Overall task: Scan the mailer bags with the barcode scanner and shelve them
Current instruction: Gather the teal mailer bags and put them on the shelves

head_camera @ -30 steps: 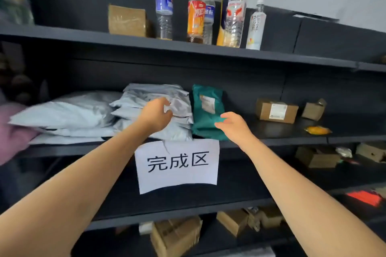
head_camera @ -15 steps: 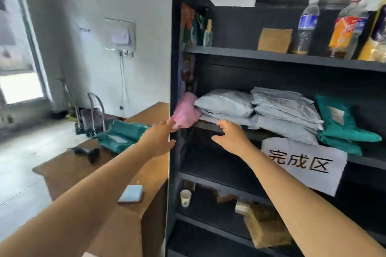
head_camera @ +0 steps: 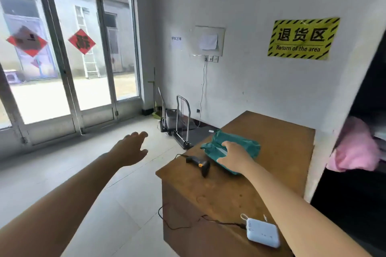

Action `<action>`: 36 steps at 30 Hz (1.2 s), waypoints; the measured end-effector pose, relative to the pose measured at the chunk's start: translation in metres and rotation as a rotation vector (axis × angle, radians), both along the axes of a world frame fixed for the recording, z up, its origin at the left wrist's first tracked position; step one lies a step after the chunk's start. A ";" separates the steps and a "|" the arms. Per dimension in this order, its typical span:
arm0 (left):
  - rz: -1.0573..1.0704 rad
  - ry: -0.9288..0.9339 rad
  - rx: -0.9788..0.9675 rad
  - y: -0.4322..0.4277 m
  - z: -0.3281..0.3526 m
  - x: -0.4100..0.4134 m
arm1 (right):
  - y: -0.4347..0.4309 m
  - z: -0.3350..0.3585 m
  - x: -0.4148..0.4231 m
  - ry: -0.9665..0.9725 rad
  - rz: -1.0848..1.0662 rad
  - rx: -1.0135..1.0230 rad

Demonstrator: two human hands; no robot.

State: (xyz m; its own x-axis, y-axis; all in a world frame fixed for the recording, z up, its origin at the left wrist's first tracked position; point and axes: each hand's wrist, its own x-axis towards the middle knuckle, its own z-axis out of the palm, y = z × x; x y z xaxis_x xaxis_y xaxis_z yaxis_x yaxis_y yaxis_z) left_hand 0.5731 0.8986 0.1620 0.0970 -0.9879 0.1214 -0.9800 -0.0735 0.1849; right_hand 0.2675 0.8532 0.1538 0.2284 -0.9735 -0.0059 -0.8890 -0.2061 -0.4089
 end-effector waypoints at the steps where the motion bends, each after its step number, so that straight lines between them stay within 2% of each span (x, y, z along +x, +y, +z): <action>1: 0.003 0.011 -0.004 -0.015 -0.001 0.017 | -0.013 -0.004 0.011 0.005 -0.015 0.019; 4: -0.021 0.044 0.003 -0.064 -0.010 0.046 | -0.054 -0.012 0.039 0.015 -0.055 0.041; 10: -0.122 -0.023 0.046 -0.183 -0.038 0.072 | -0.170 -0.025 0.099 0.027 -0.009 0.054; 13: -0.101 0.053 0.058 -0.247 -0.031 0.100 | -0.241 -0.020 0.137 0.036 0.035 0.056; 20: -0.025 0.086 -0.018 -0.383 0.003 0.201 | -0.395 0.015 0.248 0.000 0.102 0.035; 27: -0.037 0.042 0.026 -0.511 -0.003 0.321 | -0.520 0.013 0.378 -0.024 0.142 -0.004; 32: -0.145 -0.014 0.049 -0.623 0.011 0.385 | -0.607 0.011 0.437 -0.054 0.032 -0.016; 36: -0.282 0.019 0.042 -0.713 0.026 0.383 | -0.661 0.016 0.439 -0.026 -0.093 -0.018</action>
State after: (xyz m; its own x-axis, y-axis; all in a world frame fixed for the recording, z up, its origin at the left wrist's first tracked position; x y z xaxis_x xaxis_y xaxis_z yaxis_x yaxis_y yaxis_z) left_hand 0.9558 0.1858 0.1883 -0.1804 -0.9803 0.0809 -0.9592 0.1935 0.2062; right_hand 0.7064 0.1920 0.1694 0.1373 -0.9904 0.0161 -0.8937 -0.1309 -0.4291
